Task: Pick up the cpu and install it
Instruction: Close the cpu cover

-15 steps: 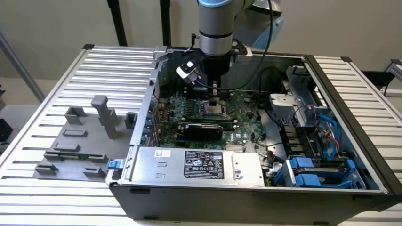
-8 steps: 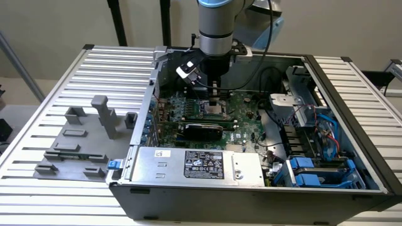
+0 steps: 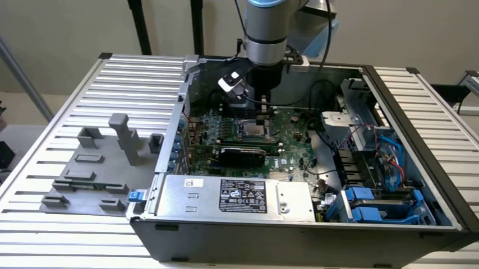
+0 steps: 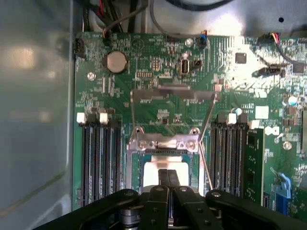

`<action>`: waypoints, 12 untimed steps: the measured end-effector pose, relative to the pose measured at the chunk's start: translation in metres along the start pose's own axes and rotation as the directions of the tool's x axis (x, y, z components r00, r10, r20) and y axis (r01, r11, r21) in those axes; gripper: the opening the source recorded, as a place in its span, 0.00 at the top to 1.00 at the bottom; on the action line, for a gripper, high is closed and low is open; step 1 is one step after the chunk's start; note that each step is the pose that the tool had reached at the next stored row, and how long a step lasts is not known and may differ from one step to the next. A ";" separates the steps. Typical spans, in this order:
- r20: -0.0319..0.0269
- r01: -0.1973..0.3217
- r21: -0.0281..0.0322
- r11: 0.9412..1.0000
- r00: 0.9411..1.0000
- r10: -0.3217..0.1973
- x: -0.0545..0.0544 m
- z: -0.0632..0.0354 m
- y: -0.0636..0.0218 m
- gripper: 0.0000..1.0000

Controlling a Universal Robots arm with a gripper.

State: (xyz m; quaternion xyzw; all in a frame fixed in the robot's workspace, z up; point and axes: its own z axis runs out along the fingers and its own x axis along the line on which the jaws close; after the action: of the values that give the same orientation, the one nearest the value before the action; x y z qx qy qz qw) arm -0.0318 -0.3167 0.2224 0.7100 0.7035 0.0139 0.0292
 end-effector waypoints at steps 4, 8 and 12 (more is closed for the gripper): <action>0.000 0.000 0.009 1.000 1.000 0.000 0.000 -0.0090 0.0189 0.89; 0.000 0.000 0.019 1.000 1.000 0.000 -0.001 -0.0227 0.0380 0.89; 0.000 0.001 0.030 1.000 1.000 -0.001 -0.002 -0.0349 0.0570 0.89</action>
State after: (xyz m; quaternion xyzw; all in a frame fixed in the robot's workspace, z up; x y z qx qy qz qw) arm 0.0230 -0.3181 0.2607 0.7101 0.7038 0.0031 0.0186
